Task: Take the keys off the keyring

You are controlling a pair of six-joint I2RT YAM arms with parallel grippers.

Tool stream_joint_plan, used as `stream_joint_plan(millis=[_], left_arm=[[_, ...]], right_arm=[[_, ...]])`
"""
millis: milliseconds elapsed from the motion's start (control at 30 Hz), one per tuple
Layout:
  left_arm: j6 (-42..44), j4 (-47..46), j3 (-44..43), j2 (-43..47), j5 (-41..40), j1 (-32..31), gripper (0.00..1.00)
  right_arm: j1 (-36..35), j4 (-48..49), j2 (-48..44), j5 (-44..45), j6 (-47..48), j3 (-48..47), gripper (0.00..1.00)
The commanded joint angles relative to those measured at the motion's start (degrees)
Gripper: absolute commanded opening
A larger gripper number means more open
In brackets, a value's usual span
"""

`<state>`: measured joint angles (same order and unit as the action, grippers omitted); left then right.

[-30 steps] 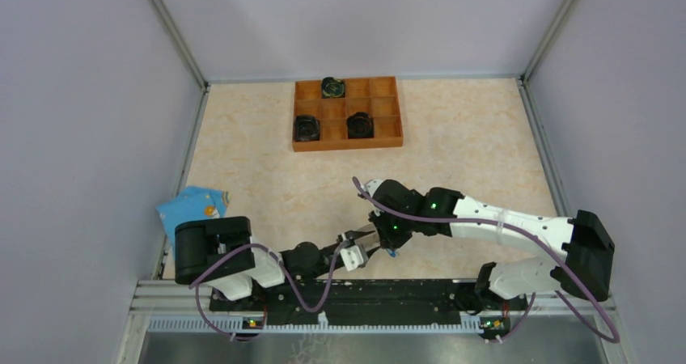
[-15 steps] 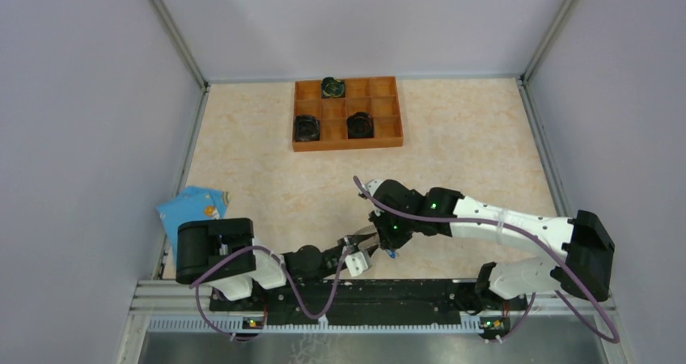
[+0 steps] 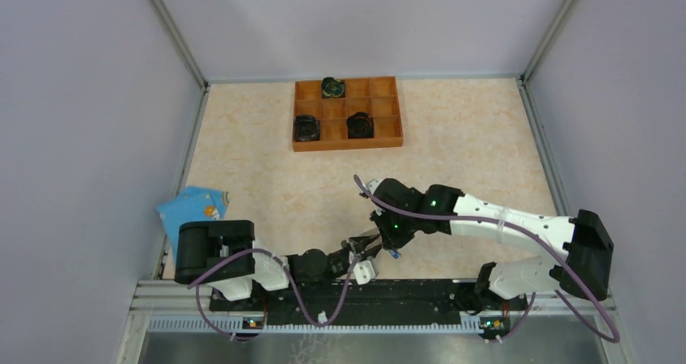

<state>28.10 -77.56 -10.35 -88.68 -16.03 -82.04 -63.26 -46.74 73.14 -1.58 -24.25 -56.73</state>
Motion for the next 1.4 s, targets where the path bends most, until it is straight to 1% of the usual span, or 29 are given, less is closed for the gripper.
stream_joint_plan(millis=[0, 167, 400, 600, 733, 767, 867, 967, 1200, 1367], left_arm=[[2.1, -0.4, -1.7, -0.6, 0.6, -1.6, 0.33], [3.0, 1.8, -2.5, -0.7, 0.8, -2.9, 0.33], [2.1, 1.7, -1.9, -0.5, 1.1, -3.3, 0.33], [1.0, 1.5, -1.4, -0.1, 0.0, -3.3, 0.33], [0.7, 1.5, -1.3, 0.0, 0.1, -3.3, 0.33], [0.5, 1.6, -1.2, 0.1, 0.2, -3.3, 0.33], [0.2, 2.0, -0.9, 0.7, 0.5, -3.3, 0.33], [-0.2, 2.5, -0.9, 1.0, 0.6, -3.3, 0.33], [-0.9, 3.5, -0.5, 2.2, 2.4, -3.3, 0.35], [-3.4, 4.1, -0.1, 3.2, 0.4, -3.3, 0.39]], right_arm=[[0.0, 0.8, 0.2, 1.3, -0.6, -3.7, 0.00], [0.3, 0.7, 0.4, 3.5, 0.1, -4.4, 0.00], [0.4, -0.2, 1.3, 6.4, 0.9, -4.7, 0.00], [0.4, 0.8, -0.4, 5.9, 1.3, -3.8, 0.09], [0.4, 2.5, -1.8, 4.6, 1.0, -2.4, 0.11], [0.4, 3.0, -2.2, 4.2, 0.9, -2.1, 0.11], [0.4, 3.3, -2.7, 4.1, 0.8, -1.3, 0.03], [0.4, 3.6, -2.8, 3.7, 0.7, -0.9, 0.00], [0.4, 3.6, -3.1, 5.5, 1.6, -0.7, 0.00], [0.3, 2.2, -2.3, 4.6, 3.7, -1.1, 0.00]])
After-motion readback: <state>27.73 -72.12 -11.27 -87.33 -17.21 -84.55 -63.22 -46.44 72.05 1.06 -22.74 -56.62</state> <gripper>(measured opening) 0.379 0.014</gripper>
